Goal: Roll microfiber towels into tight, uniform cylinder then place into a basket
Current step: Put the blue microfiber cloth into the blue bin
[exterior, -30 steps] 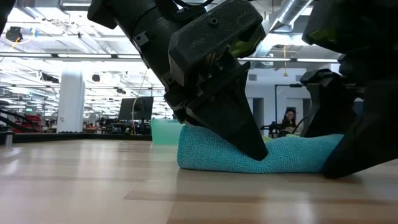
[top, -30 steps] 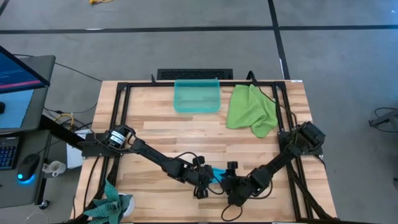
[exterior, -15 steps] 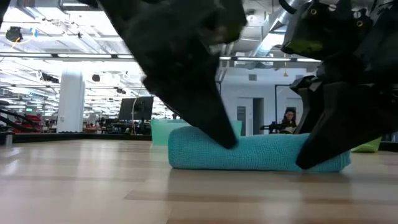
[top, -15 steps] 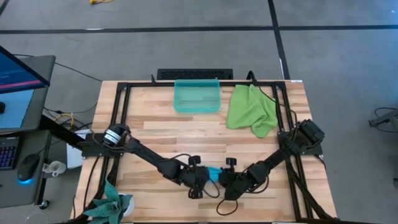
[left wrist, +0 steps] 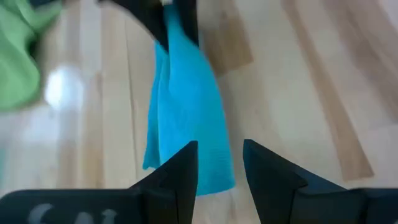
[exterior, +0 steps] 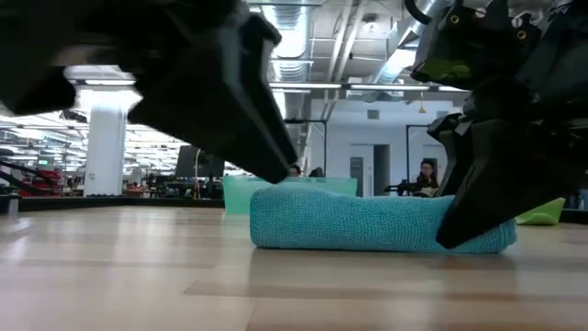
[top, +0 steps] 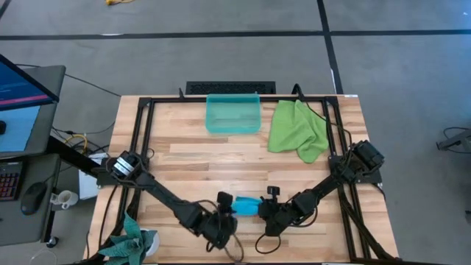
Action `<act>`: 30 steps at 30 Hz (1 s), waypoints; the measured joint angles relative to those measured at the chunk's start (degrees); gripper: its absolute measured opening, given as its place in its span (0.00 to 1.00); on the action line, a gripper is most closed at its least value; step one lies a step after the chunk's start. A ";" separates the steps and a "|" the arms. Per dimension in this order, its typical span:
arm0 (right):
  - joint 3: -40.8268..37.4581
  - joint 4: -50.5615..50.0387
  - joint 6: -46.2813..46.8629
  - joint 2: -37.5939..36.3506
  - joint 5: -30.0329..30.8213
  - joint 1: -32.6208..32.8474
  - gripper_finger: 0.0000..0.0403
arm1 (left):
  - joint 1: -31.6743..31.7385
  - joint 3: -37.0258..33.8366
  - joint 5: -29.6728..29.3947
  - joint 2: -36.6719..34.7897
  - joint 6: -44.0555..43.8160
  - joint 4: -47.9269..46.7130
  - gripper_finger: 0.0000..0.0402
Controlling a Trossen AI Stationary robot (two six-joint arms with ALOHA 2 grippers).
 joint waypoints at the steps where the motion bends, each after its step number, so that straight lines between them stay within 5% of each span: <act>1: 0.00 0.00 0.02 0.00 0.00 -0.02 0.20 | -0.51 0.18 -1.35 0.00 1.50 0.10 0.30; 8: -0.09 0.98 0.09 0.00 -0.22 -0.13 0.20 | -2.90 5.67 -7.60 -0.20 10.20 -3.09 0.30; 15: -0.09 0.98 0.11 0.00 -0.24 -0.13 0.20 | -2.44 5.47 -6.26 -0.20 3.39 -5.61 0.35; 23: -0.09 0.99 0.10 0.00 -0.23 -0.11 0.20 | 2.06 1.51 2.11 -0.20 -3.73 -3.95 0.52; 30: -0.09 1.01 0.09 0.00 -0.24 -0.11 0.20 | 4.46 -2.15 8.47 -0.20 -0.70 3.51 0.54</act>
